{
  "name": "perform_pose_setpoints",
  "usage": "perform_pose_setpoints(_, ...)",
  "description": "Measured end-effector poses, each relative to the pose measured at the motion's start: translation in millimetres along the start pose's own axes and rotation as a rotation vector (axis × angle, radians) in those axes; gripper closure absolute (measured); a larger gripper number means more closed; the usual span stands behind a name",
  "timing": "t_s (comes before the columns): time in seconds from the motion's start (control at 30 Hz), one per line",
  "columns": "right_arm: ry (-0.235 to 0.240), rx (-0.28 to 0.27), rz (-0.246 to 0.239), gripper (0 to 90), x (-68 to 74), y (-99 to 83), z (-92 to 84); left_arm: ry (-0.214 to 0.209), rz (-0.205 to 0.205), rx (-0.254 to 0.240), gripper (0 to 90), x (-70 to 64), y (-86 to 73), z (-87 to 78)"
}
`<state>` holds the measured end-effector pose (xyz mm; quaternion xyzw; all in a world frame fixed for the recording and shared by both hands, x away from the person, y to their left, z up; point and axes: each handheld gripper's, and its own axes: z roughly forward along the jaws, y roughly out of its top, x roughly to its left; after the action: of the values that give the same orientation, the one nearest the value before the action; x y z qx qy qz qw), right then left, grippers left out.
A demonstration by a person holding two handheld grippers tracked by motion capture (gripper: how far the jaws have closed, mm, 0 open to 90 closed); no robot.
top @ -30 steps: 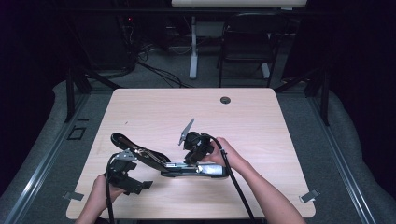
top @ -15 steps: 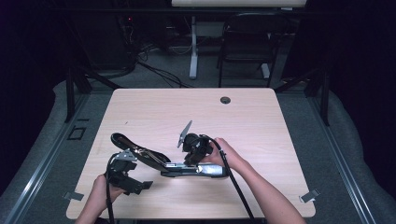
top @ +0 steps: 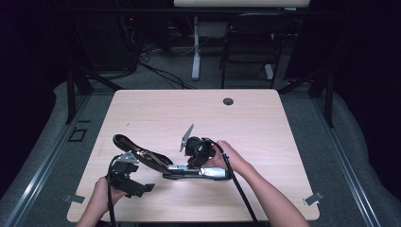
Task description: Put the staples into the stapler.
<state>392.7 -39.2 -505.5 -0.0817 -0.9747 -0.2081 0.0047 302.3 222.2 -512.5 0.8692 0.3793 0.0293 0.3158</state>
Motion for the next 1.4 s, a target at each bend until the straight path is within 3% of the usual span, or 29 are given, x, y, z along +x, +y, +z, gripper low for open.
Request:
perform_pose_setpoints(0.47, 0.012, 0.007, -0.017, 78.1, -0.4, -0.8, 1.0, 0.002, 0.011, 0.01, 0.1, 0.8, 0.1, -0.3)
perform_pose_setpoints(0.7, 0.021, -0.031, -0.015, 83.1, 0.5, -1.2, -3.2, 0.002, 0.011, 0.011, 0.2, 0.6, 0.1, -0.1)
perform_pose_setpoints(0.83, 0.017, -0.013, -0.012, 81.4, -0.5, -2.2, -0.1, 0.002, 0.013, 0.011, 0.2, 0.6, 0.1, -0.3)
perform_pose_setpoints(1.4, -0.031, -0.073, 0.066, 76.9, -7.7, -12.6, -17.7, 0.015, 0.0, -0.011, 0.2, 0.0, -0.1, -1.4)
